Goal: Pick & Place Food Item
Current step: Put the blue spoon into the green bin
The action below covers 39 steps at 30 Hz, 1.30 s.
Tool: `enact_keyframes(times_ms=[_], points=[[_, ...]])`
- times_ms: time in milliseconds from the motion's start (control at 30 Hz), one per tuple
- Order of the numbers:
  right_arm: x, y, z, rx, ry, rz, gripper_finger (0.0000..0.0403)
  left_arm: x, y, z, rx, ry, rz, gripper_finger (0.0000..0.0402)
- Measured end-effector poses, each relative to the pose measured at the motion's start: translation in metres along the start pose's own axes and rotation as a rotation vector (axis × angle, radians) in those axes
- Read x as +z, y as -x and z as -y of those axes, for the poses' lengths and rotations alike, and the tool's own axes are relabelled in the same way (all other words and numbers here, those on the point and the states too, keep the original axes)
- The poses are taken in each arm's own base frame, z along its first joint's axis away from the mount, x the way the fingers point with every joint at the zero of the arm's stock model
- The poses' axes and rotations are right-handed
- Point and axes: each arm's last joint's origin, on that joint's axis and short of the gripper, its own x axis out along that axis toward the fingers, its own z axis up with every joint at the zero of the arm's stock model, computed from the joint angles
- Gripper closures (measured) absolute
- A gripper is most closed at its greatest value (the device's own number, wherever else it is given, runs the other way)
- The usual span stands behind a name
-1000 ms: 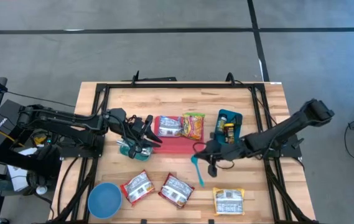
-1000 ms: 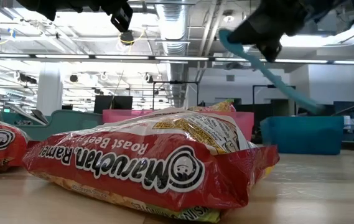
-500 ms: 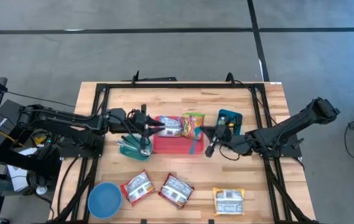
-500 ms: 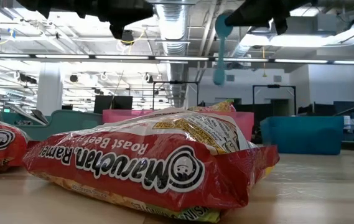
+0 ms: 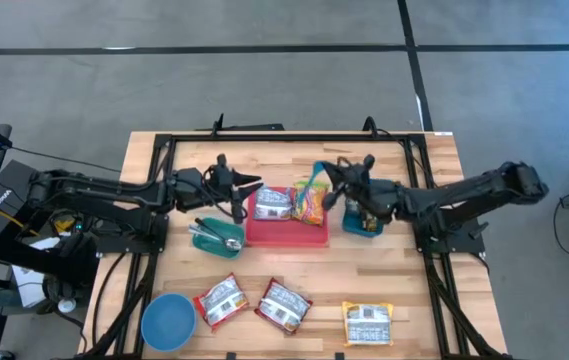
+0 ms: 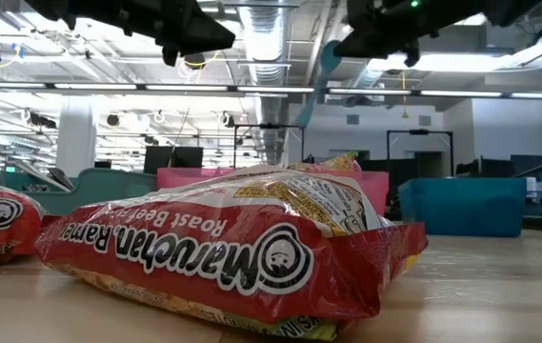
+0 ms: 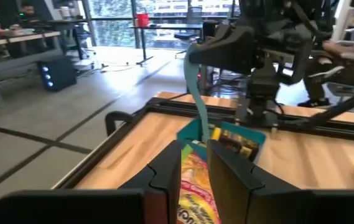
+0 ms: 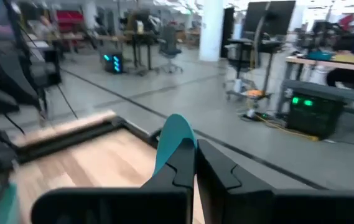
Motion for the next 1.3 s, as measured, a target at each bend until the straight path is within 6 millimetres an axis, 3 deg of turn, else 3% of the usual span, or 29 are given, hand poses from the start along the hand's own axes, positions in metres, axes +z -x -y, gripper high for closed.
enact_keyframes(times_ms=[233,533,733,967,1300], points=[[0.002,-0.034,0.025,0.013,-0.058,0.054,0.0403,-0.003,-0.003,-0.014,0.06,0.009,0.011,0.0329],[-0.019,-0.074,0.037,-0.019,-0.136,0.127,0.0403,-0.042,0.007,-0.032,0.127,0.046,0.112,0.0329],[-0.036,-0.092,0.041,-0.01,-0.218,0.179,0.0403,-0.057,0.015,-0.039,0.153,0.091,0.166,0.0329],[-0.043,-0.101,0.04,0.083,-0.379,0.265,0.0403,-0.058,0.015,-0.037,0.073,0.136,0.175,0.0329],[-0.038,-0.09,0.023,0.177,-0.469,0.326,0.0403,-0.057,0.015,-0.035,-0.027,0.246,0.175,0.0329]])
